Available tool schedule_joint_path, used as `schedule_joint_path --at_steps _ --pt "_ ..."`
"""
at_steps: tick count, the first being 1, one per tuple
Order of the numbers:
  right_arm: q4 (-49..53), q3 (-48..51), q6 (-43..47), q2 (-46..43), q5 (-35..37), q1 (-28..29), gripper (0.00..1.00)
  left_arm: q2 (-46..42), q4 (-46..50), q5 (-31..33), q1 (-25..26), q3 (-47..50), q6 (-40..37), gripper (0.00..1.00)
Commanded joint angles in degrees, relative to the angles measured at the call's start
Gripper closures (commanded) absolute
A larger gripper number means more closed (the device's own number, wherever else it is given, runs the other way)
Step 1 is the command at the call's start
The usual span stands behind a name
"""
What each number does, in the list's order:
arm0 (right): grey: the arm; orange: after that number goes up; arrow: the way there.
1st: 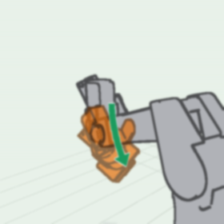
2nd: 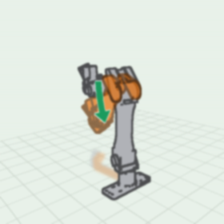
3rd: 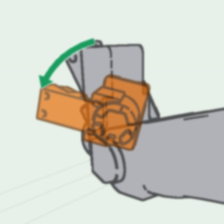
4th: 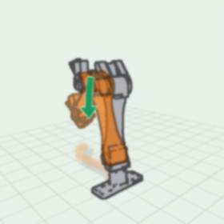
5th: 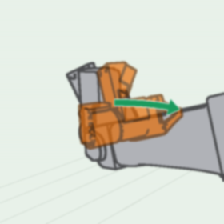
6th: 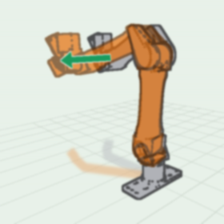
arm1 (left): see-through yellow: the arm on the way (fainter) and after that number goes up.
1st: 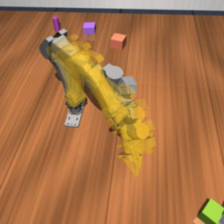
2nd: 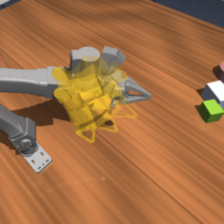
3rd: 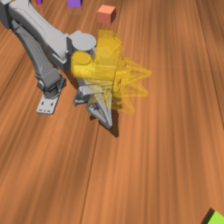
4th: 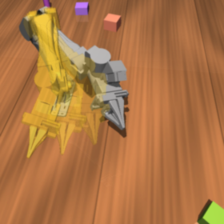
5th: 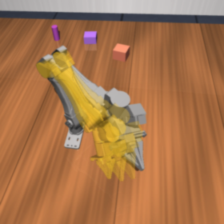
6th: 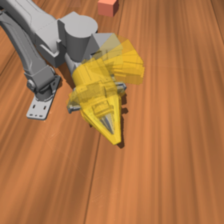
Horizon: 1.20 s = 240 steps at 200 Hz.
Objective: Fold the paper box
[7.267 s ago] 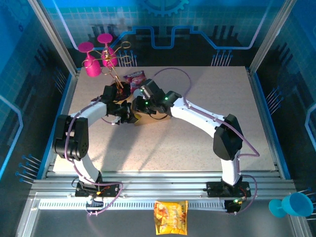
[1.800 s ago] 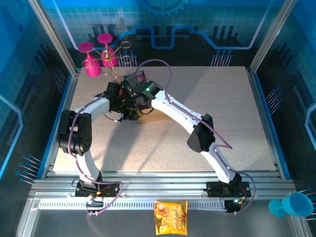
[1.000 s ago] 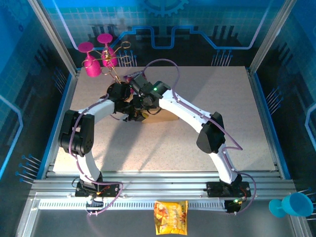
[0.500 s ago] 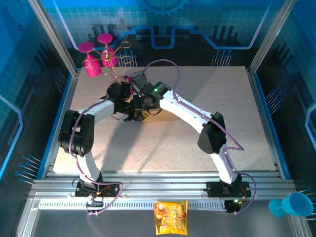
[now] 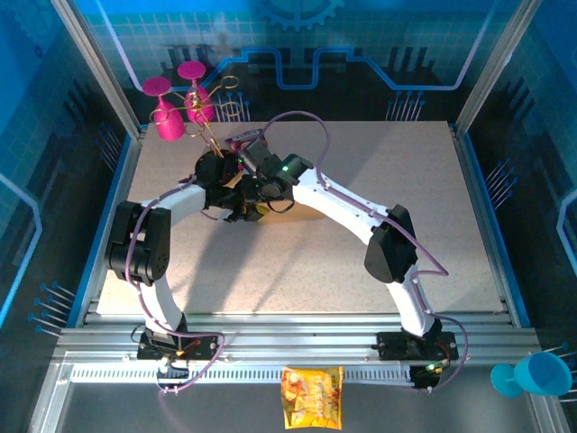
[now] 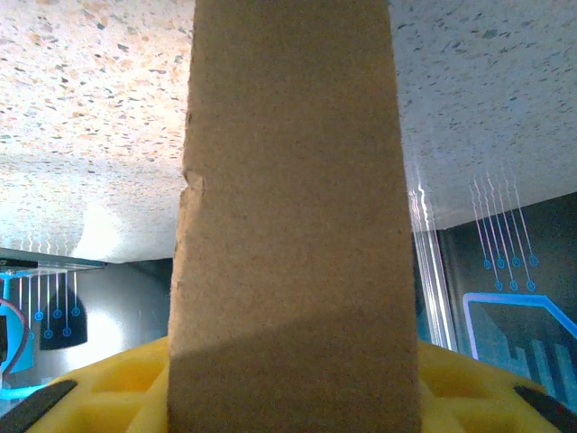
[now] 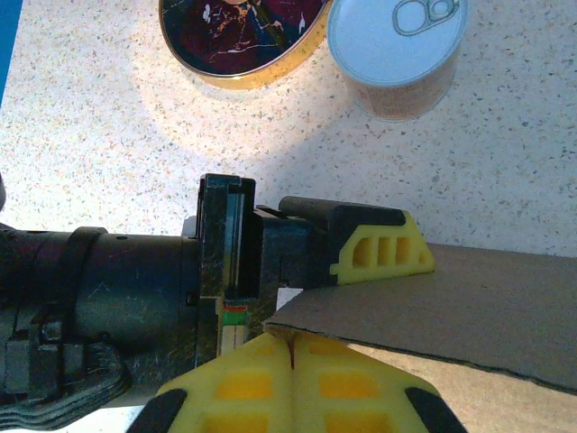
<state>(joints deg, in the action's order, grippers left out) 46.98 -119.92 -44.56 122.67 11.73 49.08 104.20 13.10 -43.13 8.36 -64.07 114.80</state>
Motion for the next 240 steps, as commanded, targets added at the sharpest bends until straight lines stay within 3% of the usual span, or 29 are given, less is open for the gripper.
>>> schedule_joint_path --at_steps 1,20,97,127,136,143,206,240 --pt "4.57 1.51 -0.75 -0.94 4.10 -1.49 1.00 1.20 1.39 2.53 -2.12 1.70 11.06 0.58" --pt "4.74 1.48 -0.80 -0.94 4.01 -1.68 1.00 1.24 1.31 2.45 -2.12 1.26 10.95 0.50" --pt "4.17 1.76 -0.71 -1.03 3.04 -2.37 1.00 2.70 1.41 2.21 -1.99 -0.49 10.46 0.49" --pt "4.35 1.73 -1.54 -1.11 2.36 -2.53 1.00 3.30 1.72 1.35 -1.43 -2.89 9.91 0.22" --pt "4.40 1.71 -1.66 -1.33 2.12 -2.59 1.00 3.16 3.11 1.21 -1.43 -3.70 9.29 0.04" --pt "4.26 1.62 -1.72 -1.46 2.03 -2.64 1.00 3.08 3.29 1.21 -1.42 -3.92 9.12 0.01" --pt "4.09 1.27 -1.87 -1.60 1.16 -2.77 1.00 5.35 0.62 0.20 -0.90 -5.57 8.80 0.03" --pt "4.00 1.19 -1.94 -1.51 0.88 -2.84 1.00 5.58 0.61 1.10 0.32 -5.93 8.92 0.22"
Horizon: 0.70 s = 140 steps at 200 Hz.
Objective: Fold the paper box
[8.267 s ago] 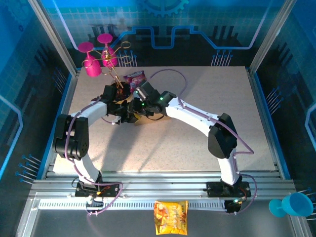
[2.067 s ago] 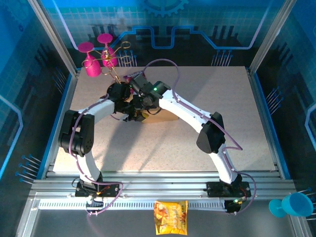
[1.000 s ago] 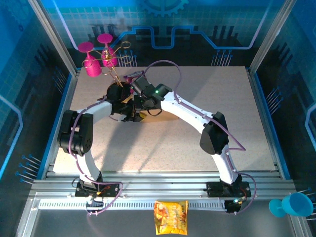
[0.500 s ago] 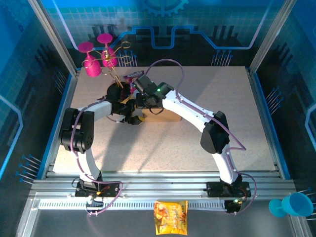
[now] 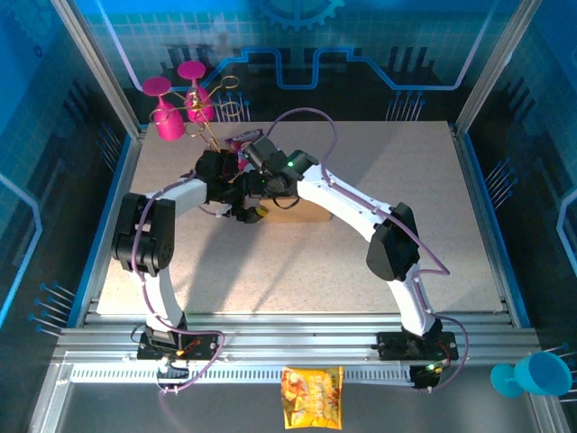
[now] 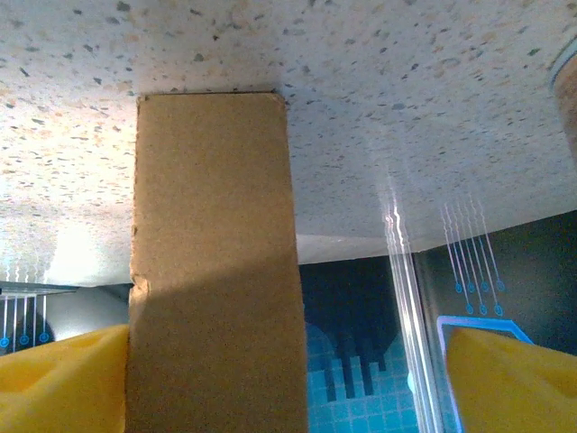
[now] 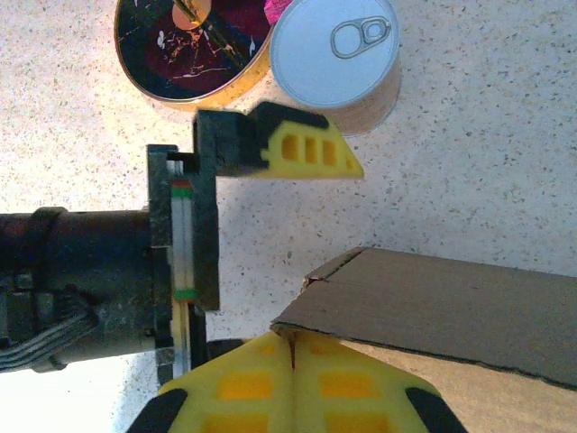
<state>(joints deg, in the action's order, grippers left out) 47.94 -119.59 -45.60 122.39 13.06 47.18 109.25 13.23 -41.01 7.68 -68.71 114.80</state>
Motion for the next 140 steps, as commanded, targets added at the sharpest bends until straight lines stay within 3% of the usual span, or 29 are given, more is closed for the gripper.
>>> schedule_joint_path --at_steps 1,30,69,95,140 --pt "3.03 0.86 -0.93 -1.20 -0.43 -0.90 1.00 0.53 0.43 -0.96 1.01 -1.28 8.93 0.22" --pt "2.86 0.85 -1.28 -1.25 -0.87 -1.08 1.00 0.80 0.13 -0.77 1.93 -1.50 9.03 0.31" --pt "2.86 0.32 -1.59 -1.01 -1.19 -1.30 1.00 0.70 -0.25 -0.56 2.86 -0.78 9.72 0.32" --pt "2.78 0.59 -1.88 -1.08 -1.28 -1.31 1.00 0.28 -0.32 -0.03 3.04 -0.28 10.12 0.43" --pt "2.78 0.85 -1.75 -0.94 -0.08 -0.72 1.00 0.26 0.21 -0.05 3.13 -0.55 10.44 0.46"
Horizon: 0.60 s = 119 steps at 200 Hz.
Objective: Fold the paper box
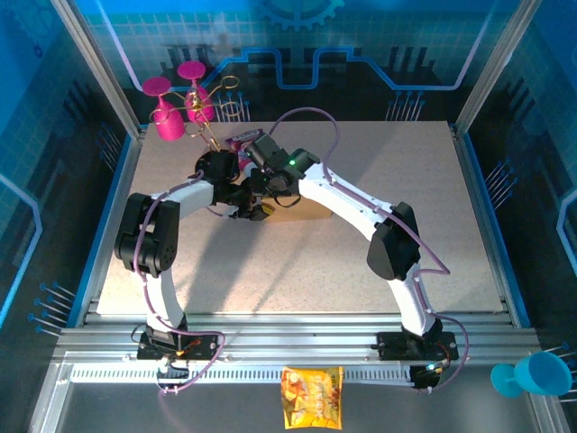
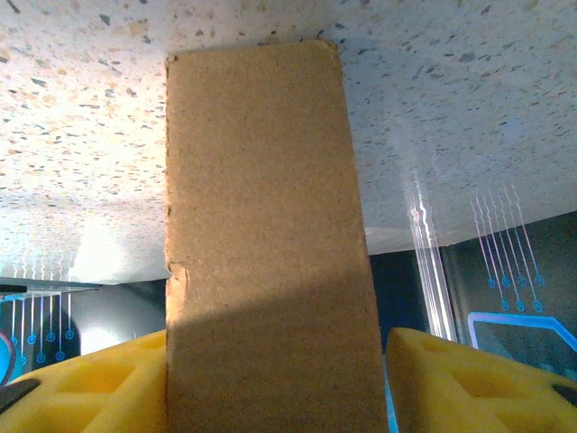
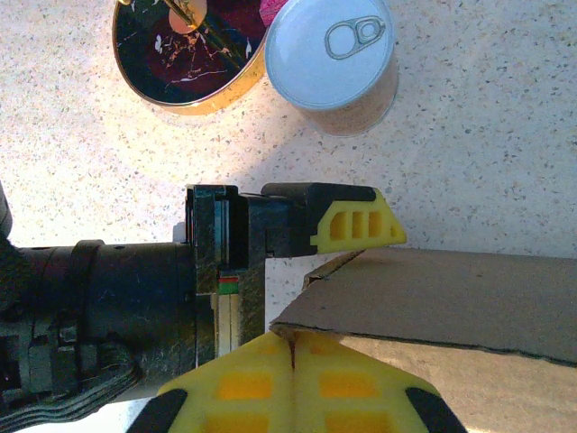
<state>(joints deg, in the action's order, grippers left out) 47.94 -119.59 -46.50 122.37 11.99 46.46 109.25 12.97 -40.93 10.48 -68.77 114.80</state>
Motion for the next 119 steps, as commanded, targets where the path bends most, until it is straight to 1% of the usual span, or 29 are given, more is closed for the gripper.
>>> schedule_joint_path --at_steps 1,27,64,119 --pt "2.78 0.85 -0.86 -0.91 1.05 0.02 1.00 0.26 0.48 -0.13 0.33 -0.48 10.44 0.46" --pt "1.94 1.62 -1.12 -1.08 1.86 0.51 1.00 0.26 0.63 -0.11 0.50 -0.47 10.66 0.53" --pt "-0.34 3.91 -0.03 -1.47 3.47 1.21 1.00 0.05 0.32 -0.03 0.51 -0.12 11.38 0.53" --pt "-10.10 15.09 3.34 -5.80 4.35 1.42 1.00 -0.14 0.10 0.06 0.51 0.09 12.14 0.56"
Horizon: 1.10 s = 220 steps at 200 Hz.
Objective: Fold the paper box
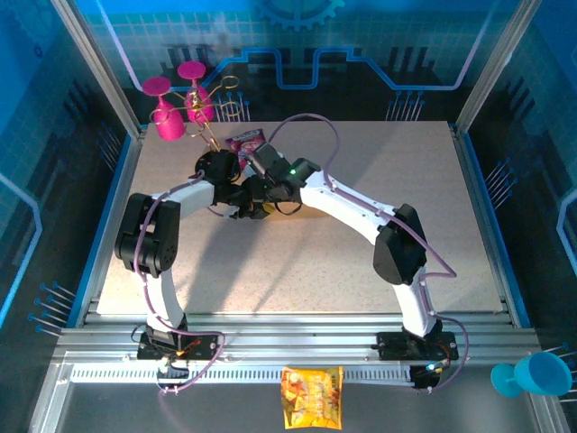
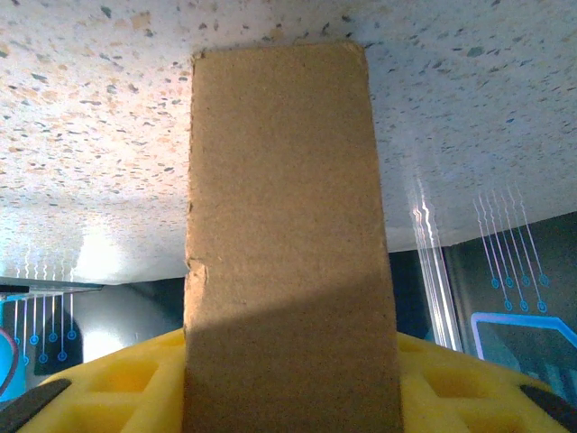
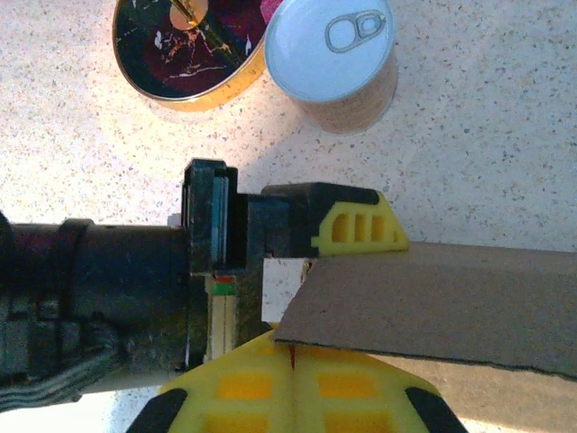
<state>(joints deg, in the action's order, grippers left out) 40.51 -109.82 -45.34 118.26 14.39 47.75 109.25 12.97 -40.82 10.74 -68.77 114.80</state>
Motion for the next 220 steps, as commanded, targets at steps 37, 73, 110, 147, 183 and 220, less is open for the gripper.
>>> schedule_joint_path --at_steps 37,73,110,147,183,220 --pt "-8.85 11.66 5.79 -4.10 0.47 0.22 1.00 -0.18 -0.32 0.13 0.24 -0.04 12.98 0.57" --pt "-10.37 14.14 8.45 -4.52 -0.10 0.82 1.00 -0.22 -0.44 0.45 0.20 -0.74 13.86 0.62" --pt "-7.30 15.43 7.10 -4.52 -0.62 0.74 1.00 -0.70 -0.39 1.07 0.24 -1.20 14.79 0.72" --pt "-7.99 18.21 6.76 -5.92 -1.93 -0.01 0.96 -1.35 -1.00 1.71 0.33 -0.66 15.93 0.83" --pt "-8.66 18.98 5.20 -7.24 -5.51 -1.19 0.96 -1.85 -1.19 2.40 0.50 -0.36 16.61 0.87" --pt "-5.69 14.78 2.32 -6.12 -9.54 -1.87 0.91 -2.21 -1.39 3.06 0.68 0.13 17.46 0.93"
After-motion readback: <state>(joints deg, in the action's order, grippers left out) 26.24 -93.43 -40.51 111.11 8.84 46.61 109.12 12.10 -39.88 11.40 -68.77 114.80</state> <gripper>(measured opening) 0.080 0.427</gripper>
